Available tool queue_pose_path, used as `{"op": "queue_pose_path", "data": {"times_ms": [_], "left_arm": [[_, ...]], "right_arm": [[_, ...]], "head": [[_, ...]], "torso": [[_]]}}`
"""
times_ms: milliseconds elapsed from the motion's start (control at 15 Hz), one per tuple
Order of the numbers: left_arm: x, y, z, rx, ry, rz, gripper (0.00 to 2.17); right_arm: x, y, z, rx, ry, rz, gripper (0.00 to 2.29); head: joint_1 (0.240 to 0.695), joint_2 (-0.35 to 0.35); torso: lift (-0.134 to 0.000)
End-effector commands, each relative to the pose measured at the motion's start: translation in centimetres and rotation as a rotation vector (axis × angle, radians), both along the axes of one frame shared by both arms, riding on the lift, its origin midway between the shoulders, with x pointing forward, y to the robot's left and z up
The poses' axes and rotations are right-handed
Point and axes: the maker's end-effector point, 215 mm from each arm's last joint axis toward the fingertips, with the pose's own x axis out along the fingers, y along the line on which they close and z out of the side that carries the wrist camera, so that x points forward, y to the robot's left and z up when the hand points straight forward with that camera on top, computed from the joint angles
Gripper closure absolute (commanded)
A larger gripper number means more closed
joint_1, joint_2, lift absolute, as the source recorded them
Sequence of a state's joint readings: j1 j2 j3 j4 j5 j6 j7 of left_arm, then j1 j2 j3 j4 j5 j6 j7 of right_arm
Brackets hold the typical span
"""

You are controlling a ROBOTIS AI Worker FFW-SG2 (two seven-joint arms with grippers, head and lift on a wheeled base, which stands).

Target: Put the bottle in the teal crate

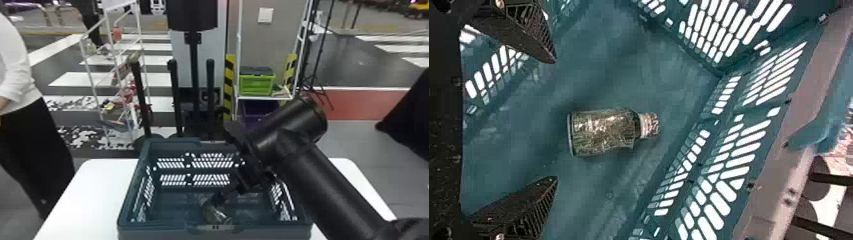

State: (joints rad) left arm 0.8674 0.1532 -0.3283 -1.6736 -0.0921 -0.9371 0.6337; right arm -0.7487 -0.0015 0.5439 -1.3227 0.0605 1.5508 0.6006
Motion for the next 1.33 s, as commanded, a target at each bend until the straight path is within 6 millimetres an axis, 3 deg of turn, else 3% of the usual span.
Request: {"op": "queue_pose_path", "data": {"times_ms": [0, 200, 400, 600, 667, 800, 933, 1067, 1267], "left_arm": [[-0.1, 0.0, 0.0, 0.002, 0.0, -0.004, 0.18], [-0.2, 0.1, 0.0, 0.006, -0.001, -0.009, 0.18], [-0.5, 0.0, 0.0, 0.013, 0.001, -0.017, 0.18], [-0.6, -0.1, 0.0, 0.019, 0.001, -0.028, 0.18], [-0.6, -0.1, 0.0, 0.021, 0.002, -0.03, 0.18], [-0.6, -0.4, 0.2, 0.023, -0.001, -0.047, 0.19], [-0.6, -0.7, 0.6, 0.029, -0.009, -0.065, 0.19], [-0.5, -0.9, 0.7, 0.037, -0.01, -0.076, 0.19], [-0.2, -1.4, 0.1, 0.051, 0.002, -0.098, 0.19]], "right_arm": [[0.6, 1.9, 4.2, 0.074, -0.095, 0.012, 0.05], [0.4, 4.0, 8.3, 0.134, -0.22, 0.037, 0.05], [-1.6, 5.1, 11.4, 0.182, -0.355, 0.034, 0.05], [-3.5, -1.2, 11.0, 0.155, -0.443, -0.074, 0.05], [-4.6, -4.2, 10.4, 0.142, -0.461, -0.126, 0.05], [-7.7, -9.6, 8.1, 0.142, -0.43, -0.23, 0.05], [-12.5, -13.9, 5.5, 0.147, -0.38, -0.308, 0.05], [-12.5, -15.6, 7.4, 0.218, -0.569, -0.336, 0.05], [-13.4, -17.6, 12.2, 0.337, -0.93, -0.359, 0.05]], "head": [[0.499, 0.0], [0.499, 0.0], [0.499, 0.0], [0.499, 0.0], [0.499, 0.0], [0.499, 0.0], [0.499, 0.0], [0.499, 0.0], [0.499, 0.0]], "torso": [[0.0], [0.0], [0.0], [0.0], [0.0], [0.0], [0.0], [0.0], [0.0]]}}
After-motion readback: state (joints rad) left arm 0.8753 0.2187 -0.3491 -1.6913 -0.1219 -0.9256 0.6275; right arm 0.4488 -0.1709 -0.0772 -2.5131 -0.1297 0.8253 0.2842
